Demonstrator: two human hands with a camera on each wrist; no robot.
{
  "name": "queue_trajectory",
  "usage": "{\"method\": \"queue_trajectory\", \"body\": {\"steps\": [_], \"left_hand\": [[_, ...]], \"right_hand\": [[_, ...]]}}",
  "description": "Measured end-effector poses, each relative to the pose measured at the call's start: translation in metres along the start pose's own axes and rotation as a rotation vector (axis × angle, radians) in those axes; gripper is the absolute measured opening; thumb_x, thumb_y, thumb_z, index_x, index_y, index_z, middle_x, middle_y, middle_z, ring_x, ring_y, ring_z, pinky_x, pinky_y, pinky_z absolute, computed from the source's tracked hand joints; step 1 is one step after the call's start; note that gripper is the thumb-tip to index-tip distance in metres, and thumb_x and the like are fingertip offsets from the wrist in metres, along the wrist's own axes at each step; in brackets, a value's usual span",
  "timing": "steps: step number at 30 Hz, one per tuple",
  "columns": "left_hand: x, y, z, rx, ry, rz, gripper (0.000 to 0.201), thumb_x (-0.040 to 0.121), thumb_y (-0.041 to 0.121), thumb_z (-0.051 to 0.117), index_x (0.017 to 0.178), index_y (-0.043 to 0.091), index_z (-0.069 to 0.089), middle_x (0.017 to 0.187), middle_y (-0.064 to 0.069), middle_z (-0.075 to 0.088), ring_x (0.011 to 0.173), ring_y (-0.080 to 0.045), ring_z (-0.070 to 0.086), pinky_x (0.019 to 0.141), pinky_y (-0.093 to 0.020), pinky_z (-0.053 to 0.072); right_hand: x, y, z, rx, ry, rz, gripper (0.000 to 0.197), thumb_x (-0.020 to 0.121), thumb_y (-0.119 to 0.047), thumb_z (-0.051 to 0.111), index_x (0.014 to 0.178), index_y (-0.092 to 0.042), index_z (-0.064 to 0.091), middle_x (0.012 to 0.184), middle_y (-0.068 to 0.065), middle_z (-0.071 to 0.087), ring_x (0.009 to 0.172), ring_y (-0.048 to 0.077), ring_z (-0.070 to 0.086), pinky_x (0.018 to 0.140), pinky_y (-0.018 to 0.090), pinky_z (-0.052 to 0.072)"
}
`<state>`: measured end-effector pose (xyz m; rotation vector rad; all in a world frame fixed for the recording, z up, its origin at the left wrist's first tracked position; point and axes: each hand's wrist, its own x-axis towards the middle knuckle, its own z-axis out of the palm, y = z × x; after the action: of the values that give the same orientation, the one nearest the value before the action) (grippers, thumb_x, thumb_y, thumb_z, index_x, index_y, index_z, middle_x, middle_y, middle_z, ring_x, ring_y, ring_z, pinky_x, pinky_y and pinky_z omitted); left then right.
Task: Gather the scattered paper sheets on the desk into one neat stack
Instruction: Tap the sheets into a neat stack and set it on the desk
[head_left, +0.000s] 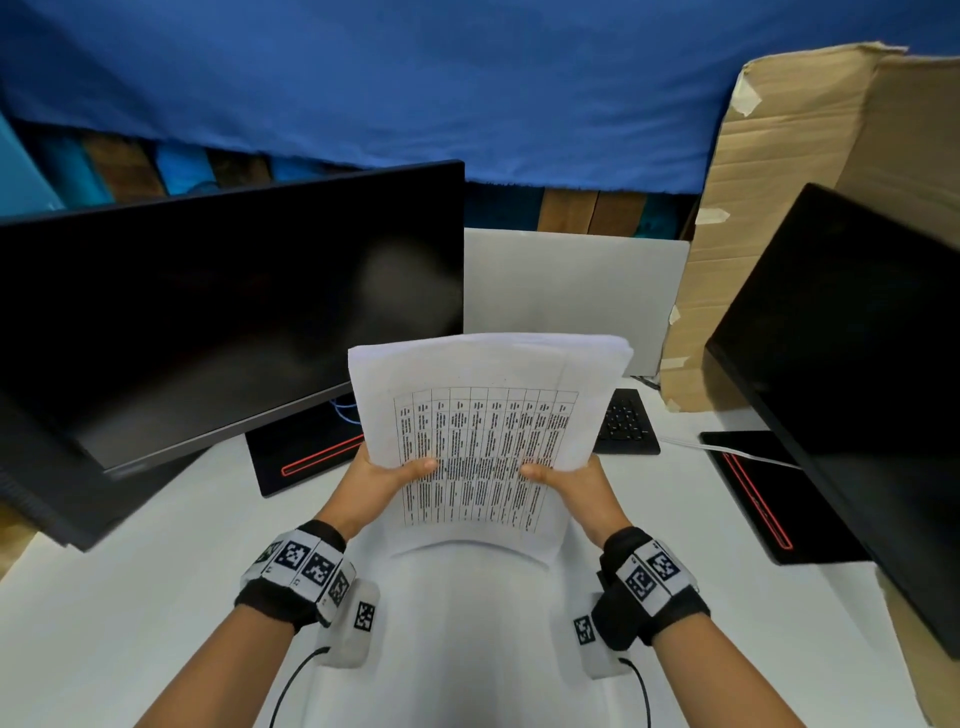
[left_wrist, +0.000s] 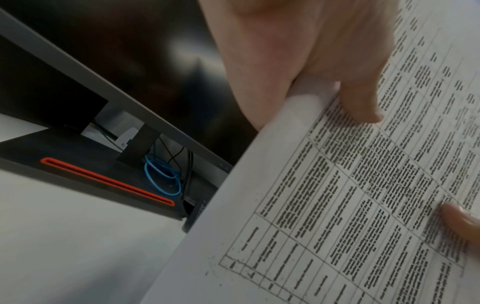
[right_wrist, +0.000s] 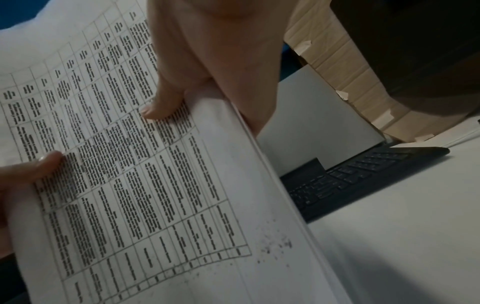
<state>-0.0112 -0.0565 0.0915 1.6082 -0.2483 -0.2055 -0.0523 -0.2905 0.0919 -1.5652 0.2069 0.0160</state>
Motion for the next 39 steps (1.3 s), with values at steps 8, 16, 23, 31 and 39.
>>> {"method": "queue_trajectory", "body": {"steps": [8,16,23,31,39], "left_hand": [[0.0,0.001,-0.002,-0.049,-0.005,0.003,0.055,0.035,0.056,0.083,0.086,0.046,0.068,0.093,0.021,0.073,0.092,0.0,0.067,0.076,-0.015,0.054],[0.001,-0.008,0.0,-0.058,-0.009,-0.026,0.073,0.034,0.061,0.08,0.098,0.034,0.059,0.091,0.025,0.072,0.09,0.005,0.066,0.072,-0.011,0.053],[-0.008,-0.034,0.009,-0.011,-0.005,-0.171,0.05,0.053,0.044,0.078,0.099,0.039,0.056,0.088,0.026,0.072,0.089,0.009,0.064,0.088,-0.022,0.047],[-0.003,-0.037,-0.002,0.089,-0.047,-0.305,0.067,0.065,0.041,0.075,0.122,0.014,0.052,0.114,-0.003,0.066,0.105,-0.015,0.063,0.097,-0.037,0.048],[-0.034,-0.102,0.009,0.22,0.009,-0.643,0.043,0.081,-0.005,0.059,0.119,0.005,0.042,0.123,-0.013,0.052,0.1,-0.02,0.048,0.082,-0.032,0.043]], "right_hand": [[-0.001,0.002,0.0,0.031,0.006,-0.038,0.061,0.032,-0.055,0.086,0.087,-0.036,0.069,0.092,-0.014,0.075,0.097,0.007,0.068,0.092,0.033,0.05],[0.001,0.015,0.002,0.024,0.033,0.04,0.078,0.036,-0.05,0.086,0.105,-0.026,0.058,0.106,-0.004,0.068,0.106,0.015,0.062,0.103,0.041,0.043],[-0.005,0.04,0.001,0.033,0.034,0.116,0.033,0.074,-0.009,0.073,0.086,-0.025,0.047,0.087,-0.014,0.054,0.093,0.009,0.054,0.093,0.024,0.034],[0.0,0.047,-0.004,-0.034,0.064,0.1,0.024,0.076,-0.01,0.072,0.096,-0.02,0.063,0.092,-0.007,0.067,0.089,0.009,0.064,0.077,0.017,0.048],[-0.013,0.14,-0.008,-0.338,0.077,0.488,0.072,0.083,-0.02,0.066,0.142,-0.002,0.028,0.15,0.014,0.033,0.136,0.029,0.034,0.115,0.041,0.028]]}}
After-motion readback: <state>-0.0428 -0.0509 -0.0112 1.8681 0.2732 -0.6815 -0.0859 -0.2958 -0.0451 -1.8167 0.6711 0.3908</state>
